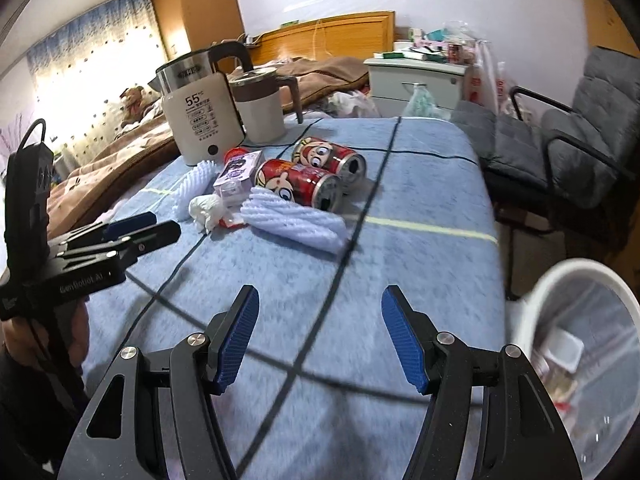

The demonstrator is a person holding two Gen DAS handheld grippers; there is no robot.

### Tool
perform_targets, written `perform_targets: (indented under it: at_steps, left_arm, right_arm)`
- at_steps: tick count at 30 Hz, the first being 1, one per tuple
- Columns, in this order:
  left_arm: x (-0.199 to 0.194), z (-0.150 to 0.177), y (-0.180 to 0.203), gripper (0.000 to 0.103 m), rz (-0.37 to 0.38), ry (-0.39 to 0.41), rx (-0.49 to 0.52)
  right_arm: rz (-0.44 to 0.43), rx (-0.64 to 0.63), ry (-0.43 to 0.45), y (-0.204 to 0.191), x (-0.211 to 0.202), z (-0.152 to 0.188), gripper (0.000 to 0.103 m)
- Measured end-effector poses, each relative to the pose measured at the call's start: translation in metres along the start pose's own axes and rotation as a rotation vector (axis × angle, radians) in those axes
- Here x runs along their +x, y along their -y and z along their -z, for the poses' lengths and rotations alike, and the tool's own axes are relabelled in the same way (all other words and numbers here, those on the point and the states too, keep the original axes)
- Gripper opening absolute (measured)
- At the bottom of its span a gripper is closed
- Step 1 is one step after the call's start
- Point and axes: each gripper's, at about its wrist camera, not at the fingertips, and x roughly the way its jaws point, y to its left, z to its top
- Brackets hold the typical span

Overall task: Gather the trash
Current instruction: 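Move both open grippers back over the table items, then grasp the white crumpled tissue with the left gripper while the right gripper grasps the white foam net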

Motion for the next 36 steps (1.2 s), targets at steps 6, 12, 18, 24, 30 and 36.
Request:
perform_targets:
  at_steps: [6,12,18,24,30,36]
  left_arm:
    - [0.019,-0.013,-0.026,0.065,-0.038,-0.011,-0.021]
    - [0.050,-0.020,-0.032,0.065,-0.022,-0.058,-0.031]
    - [0.067,-0.021,-0.031,0.064,-0.008,-0.087,-0.041]
    - [0.068,-0.020,-0.030,0.039,0.003,-0.101,-0.036]
    - [0.058,-0.014,-0.025,0.034,0.016,-0.090,-0.030]
    - [0.037,-0.002,-0.016,0.033,0.022,-0.073,-0.029]
  right_arm:
    - [0.000,-0.042,-0.020,-0.001,0.034,-0.021,0.065]
    - [0.007,-0.081,-0.044,0.002,0.062,-0.035,0.065]
    - [-0.021,-0.131,-0.080,0.001,0.087,-0.042,0.065]
    - [-0.066,-0.153,-0.127,-0.005,0.102,-0.040,0.043]
    - [-0.075,-0.135,-0.106,-0.012,0.086,-0.030,0.024]
    - [-0.069,-0.088,-0.059,-0.014,0.053,-0.011,0.023]
